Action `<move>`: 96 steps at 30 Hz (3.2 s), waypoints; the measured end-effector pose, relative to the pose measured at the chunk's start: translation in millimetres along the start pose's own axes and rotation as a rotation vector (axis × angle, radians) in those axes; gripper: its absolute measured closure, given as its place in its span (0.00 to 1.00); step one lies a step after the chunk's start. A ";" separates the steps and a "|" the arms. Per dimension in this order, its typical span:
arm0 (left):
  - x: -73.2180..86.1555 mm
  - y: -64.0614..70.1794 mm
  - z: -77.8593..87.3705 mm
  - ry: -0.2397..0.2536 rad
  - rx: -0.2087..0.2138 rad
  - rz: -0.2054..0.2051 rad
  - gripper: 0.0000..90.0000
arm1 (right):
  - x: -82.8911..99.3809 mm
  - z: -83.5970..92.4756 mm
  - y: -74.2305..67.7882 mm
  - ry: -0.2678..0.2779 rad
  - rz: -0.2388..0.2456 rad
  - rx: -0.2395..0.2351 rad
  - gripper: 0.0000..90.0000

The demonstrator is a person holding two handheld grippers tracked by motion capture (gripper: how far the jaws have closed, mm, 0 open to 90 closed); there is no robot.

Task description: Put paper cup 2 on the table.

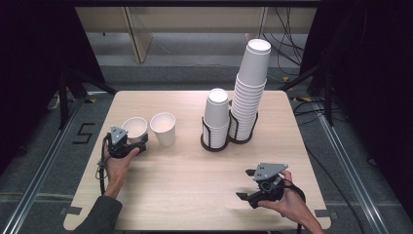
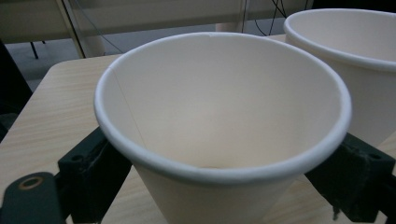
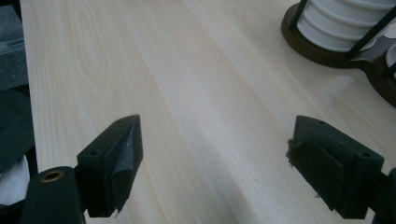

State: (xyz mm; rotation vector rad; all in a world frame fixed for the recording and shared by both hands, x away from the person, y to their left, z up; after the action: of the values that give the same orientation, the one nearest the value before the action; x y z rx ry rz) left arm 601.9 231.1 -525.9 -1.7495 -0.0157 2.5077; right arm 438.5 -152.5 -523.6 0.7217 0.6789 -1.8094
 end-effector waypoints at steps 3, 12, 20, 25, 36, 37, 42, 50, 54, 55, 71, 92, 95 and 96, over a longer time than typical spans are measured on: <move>3.1 0.4 1.8 -0.013 0.011 -0.006 0.14 | 0.3 0.6 0.4 -0.004 0.000 0.003 0.20; 9.0 2.7 10.6 -0.039 0.027 -0.011 0.15 | 0.9 0.5 0.5 -0.007 0.005 0.001 0.20; 9.8 5.9 19.9 -0.046 0.045 -0.017 0.16 | 1.3 1.6 0.7 -0.006 0.002 0.001 0.20; 9.0 8.5 30.2 -0.050 0.052 -0.031 0.16 | 1.0 2.2 0.3 -0.002 0.006 0.001 0.20; 11.5 9.8 55.9 -0.064 0.049 -0.014 0.16 | 2.0 4.2 0.8 -0.001 0.007 0.010 0.20; 12.5 9.5 57.8 -0.062 0.046 -0.018 0.16 | 1.9 4.4 0.6 0.000 0.008 0.009 0.20; 14.5 12.9 74.4 -0.064 0.055 -0.007 0.16 | 2.7 5.5 0.8 0.004 0.006 0.007 0.20; 13.5 35.1 105.0 -0.030 0.131 -0.006 0.16 | 2.6 6.1 -1.7 0.032 -0.030 -0.010 0.20; 13.3 47.7 119.6 -0.016 0.161 -0.018 0.16 | 1.2 7.8 -0.5 0.058 -0.042 -0.012 0.20; 13.3 50.7 121.7 -0.009 0.172 -0.016 0.16 | 1.6 8.4 0.1 0.058 -0.049 -0.007 0.20; 29.6 94.0 165.9 0.011 0.299 -0.096 0.16 | 6.9 9.9 -1.9 0.083 -0.101 -0.011 0.19; 52.1 131.7 201.0 0.032 0.407 -0.217 0.16 | 19.0 8.0 -10.4 0.075 -0.110 -0.012 0.19; 60.1 137.0 205.3 0.008 0.428 -0.231 0.16 | 21.0 7.0 -11.5 0.070 -0.099 -0.019 0.19; 62.2 140.7 206.2 0.008 0.442 -0.231 0.16 | 21.9 6.5 -12.2 0.066 -0.096 -0.021 0.19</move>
State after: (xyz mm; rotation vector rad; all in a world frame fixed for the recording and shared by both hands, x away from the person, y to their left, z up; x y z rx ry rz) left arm 378.4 103.7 -520.6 -1.4836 0.2954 2.1357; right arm 419.5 -166.6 -534.0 0.7493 0.7864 -1.8694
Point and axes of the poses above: each handheld gripper's, and its own axes: z roughly backward along the jaws, x roughly out of its underside, y roughly to its right, the point moved 10 cm from there along -z, roughly forward along the jaws, and after that the axes turned 12 degrees about -x, right-handed, at the moved point
